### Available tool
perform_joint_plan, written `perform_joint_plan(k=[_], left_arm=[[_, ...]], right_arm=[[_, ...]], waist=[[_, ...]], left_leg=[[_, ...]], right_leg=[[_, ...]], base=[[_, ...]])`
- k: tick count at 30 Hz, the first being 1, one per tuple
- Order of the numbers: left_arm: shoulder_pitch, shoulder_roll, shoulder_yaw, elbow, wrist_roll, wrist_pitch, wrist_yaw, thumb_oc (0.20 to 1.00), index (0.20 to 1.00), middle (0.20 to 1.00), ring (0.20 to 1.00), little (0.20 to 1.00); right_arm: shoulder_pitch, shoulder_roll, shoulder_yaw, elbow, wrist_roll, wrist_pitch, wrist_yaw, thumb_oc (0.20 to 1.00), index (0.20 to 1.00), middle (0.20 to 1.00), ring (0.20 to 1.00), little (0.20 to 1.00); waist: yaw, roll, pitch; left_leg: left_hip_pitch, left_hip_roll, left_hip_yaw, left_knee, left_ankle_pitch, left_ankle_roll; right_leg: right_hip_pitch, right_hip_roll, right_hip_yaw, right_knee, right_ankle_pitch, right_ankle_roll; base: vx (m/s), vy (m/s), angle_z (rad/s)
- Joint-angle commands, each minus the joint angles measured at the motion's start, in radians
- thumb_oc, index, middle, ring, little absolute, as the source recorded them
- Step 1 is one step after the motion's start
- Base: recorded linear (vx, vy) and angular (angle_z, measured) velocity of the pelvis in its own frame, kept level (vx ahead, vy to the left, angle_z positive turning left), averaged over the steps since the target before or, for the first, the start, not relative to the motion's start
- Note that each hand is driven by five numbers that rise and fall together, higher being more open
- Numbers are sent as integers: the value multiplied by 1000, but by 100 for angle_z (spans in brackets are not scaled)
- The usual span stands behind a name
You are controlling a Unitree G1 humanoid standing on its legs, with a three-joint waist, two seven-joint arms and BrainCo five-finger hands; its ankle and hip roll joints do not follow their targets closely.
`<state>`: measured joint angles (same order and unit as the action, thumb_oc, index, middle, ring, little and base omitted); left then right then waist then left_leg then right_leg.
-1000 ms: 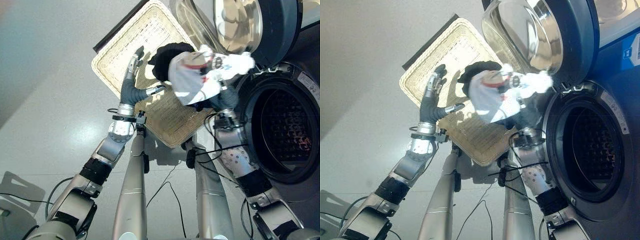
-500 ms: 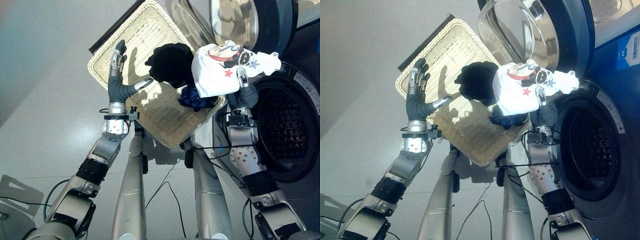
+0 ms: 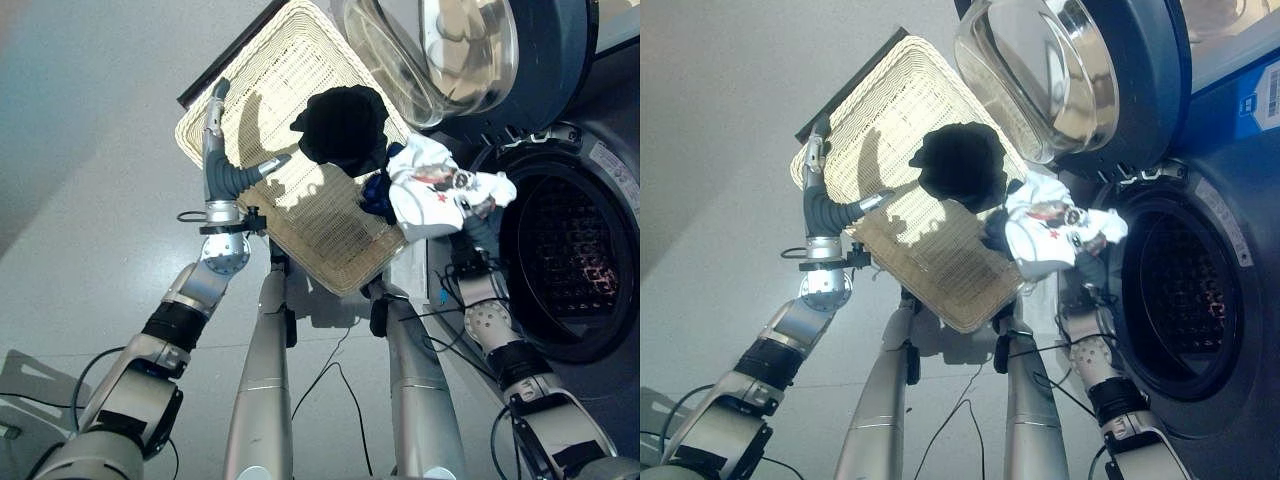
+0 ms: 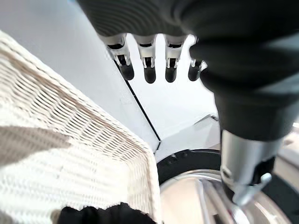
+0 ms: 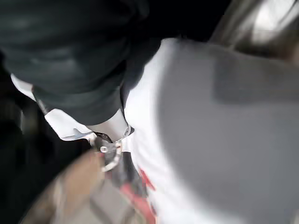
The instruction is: Put the clothes into the washing machine.
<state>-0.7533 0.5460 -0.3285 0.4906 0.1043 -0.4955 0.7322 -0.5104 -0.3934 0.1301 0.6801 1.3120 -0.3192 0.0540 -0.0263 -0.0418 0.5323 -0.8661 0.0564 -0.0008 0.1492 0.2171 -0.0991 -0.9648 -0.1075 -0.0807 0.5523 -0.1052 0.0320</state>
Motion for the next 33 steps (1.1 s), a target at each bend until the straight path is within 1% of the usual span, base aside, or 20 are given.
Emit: perform_joint_plan(k=[1,9,10,12,13,14,15,19,20,21,22,23,25,26,27,28,29,31,32,33], left_arm=[[-85,-11,-25,24,26,-28,55,1000,1000,1000,1000,1000],[-162,-1,-88,138,21,-13,81,1000,1000,1000,1000,1000],[-173,7,-109,165,26,-16,89,1000,1000,1000,1000,1000],[-173,12,-117,172,34,-14,91,1000,1000,1000,1000,1000],[-174,37,-152,197,45,-20,109,1000,1000,1000,1000,1000],[-181,39,-152,199,47,-19,109,1000,1000,1000,1000,1000],[-173,47,-159,197,54,-15,112,1000,1000,1000,1000,1000],[-171,93,-219,182,101,34,143,1000,1000,1000,1000,1000],[-167,94,-221,181,106,37,143,1000,1000,1000,1000,1000],[-172,104,-236,189,116,44,142,1000,1000,1000,1000,1000],[-179,105,-236,189,116,44,143,1000,1000,1000,1000,1000],[-200,116,-251,205,126,49,133,1000,1000,1000,1000,1000],[-245,135,-281,251,127,53,111,1000,1000,1000,1000,1000],[-256,137,-282,257,128,53,109,1000,1000,1000,1000,1000],[-267,140,-291,276,130,50,102,1000,1000,1000,1000,1000],[-293,149,-299,296,135,44,91,1000,1000,1000,1000,1000],[-315,153,-314,311,138,44,84,1000,1000,1000,1000,1000],[-352,151,-344,338,157,41,83,1000,1000,1000,1000,1000],[-354,149,-351,342,159,41,85,1000,1000,1000,1000,1000],[-376,147,-363,346,172,44,87,1000,1000,1000,1000,1000]], right_arm=[[-38,-75,-21,41,75,-32,29,200,200,200,200,200],[-142,-147,-81,290,160,-31,5,200,200,200,200,200],[-176,-182,-111,344,180,-60,-48,200,200,200,200,200],[-190,-202,-128,361,180,-65,-85,200,200,200,200,200],[-235,-295,-173,441,205,-119,-211,200,200,200,200,200],[-244,-300,-176,442,208,-121,-218,200,200,200,200,200],[-242,-322,-185,449,220,-149,-256,200,200,200,200,200],[-250,-429,-220,372,125,-336,-564,200,200,200,200,200],[-247,-431,-220,367,114,-345,-582,200,200,200,200,200],[-257,-458,-227,362,69,-358,-640,200,200,200,200,200],[-263,-459,-230,360,64,-358,-646,200,200,200,200,200],[-284,-497,-227,375,34,-363,-676,200,200,200,200,200],[-318,-547,-204,418,-6,-323,-696,200,200,200,200,200],[-328,-552,-203,424,-6,-318,-693,200,200,200,200,200],[-336,-563,-190,443,-6,-300,-684,313,313,313,313,313],[-352,-574,-179,459,5,-268,-664,896,896,896,896,896],[-359,-576,-164,472,16,-236,-639,1000,1000,1000,1000,1000],[-379,-574,-130,503,9,-174,-631,1000,1000,1000,1000,1000],[-383,-573,-120,510,8,-164,-637,1000,1000,1000,1000,1000],[-392,-565,-105,531,-9,-116,-640,1000,1000,1000,1000,1000]], waist=[[-18,9,-12],[-11,21,-12],[-9,23,-12],[-9,23,-12],[-10,17,-12],[-11,17,-12],[-12,14,-12],[-25,-8,-12],[-25,-8,-12],[-27,-13,-12],[-29,-13,-12],[-31,-18,-12],[-34,-23,-12],[-36,-24,-12],[-36,-24,-12],[-40,-27,-12],[-41,-27,-12],[-42,-26,-12],[-41,-25,-12],[-43,-23,-12]], left_leg=[[-10,-61,29,106,-136,-6],[-29,-61,26,118,-139,-6],[-30,-59,23,121,-142,-7],[-31,-58,22,124,-145,-7],[-36,-53,17,134,-153,-7],[-47,-54,17,132,-142,-7],[-42,-49,16,136,-153,-8],[-58,-45,8,136,-151,-4],[-49,-43,7,138,-161,-4],[-46,-43,5,136,-165,-3],[-57,-45,6,133,-154,-3],[-56,-45,2,130,-155,-1],[-45,-43,-1,129,-167,-2],[-55,-45,0,126,-156,-1],[-43,-42,-1,125,-165,-3],[-51,-43,0,119,-154,-3],[-51,-43,0,118,-152,-3],[-49,-47,-3,115,-152,-2],[-41,-46,-4,117,-162,-3],[-51,-48,-3,115,-151,-1]], right_leg=[[41,34,-39,-270,249,115],[24,36,-37,-267,249,113],[24,37,-37,-266,249,114],[24,38,-36,-265,249,114],[26,41,-36,-266,252,116],[15,40,-36,-270,262,115],[21,41,-37,-265,254,117],[14,48,-33,-280,272,120],[21,50,-33,-277,264,122],[24,53,-32,-281,264,123],[14,51,-32,-284,274,122],[14,51,-33,-289,277,124],[25,52,-33,-294,271,127],[15,50,-33,-298,281,125],[27,51,-33,-299,272,127],[20,48,-33,-306,282,125],[19,47,-33,-307,283,125],[18,46,-31,-310,285,124],[25,48,-30,-308,276,125],[16,46,-31,-308,285,124]], base=[[0,0,0],[7,-3,-8],[5,-3,-5],[3,-2,-3],[0,0,0],[1,-31,-2],[0,0,0],[-8,-37,-3],[-8,-39,-6],[-2,-20,-6],[-18,-26,-5],[-21,-7,-5],[5,-3,-2],[15,7,-5],[-18,11,-5],[0,17,-5],[0,0,0],[0,0,0],[0,0,0],[0,0,0]])
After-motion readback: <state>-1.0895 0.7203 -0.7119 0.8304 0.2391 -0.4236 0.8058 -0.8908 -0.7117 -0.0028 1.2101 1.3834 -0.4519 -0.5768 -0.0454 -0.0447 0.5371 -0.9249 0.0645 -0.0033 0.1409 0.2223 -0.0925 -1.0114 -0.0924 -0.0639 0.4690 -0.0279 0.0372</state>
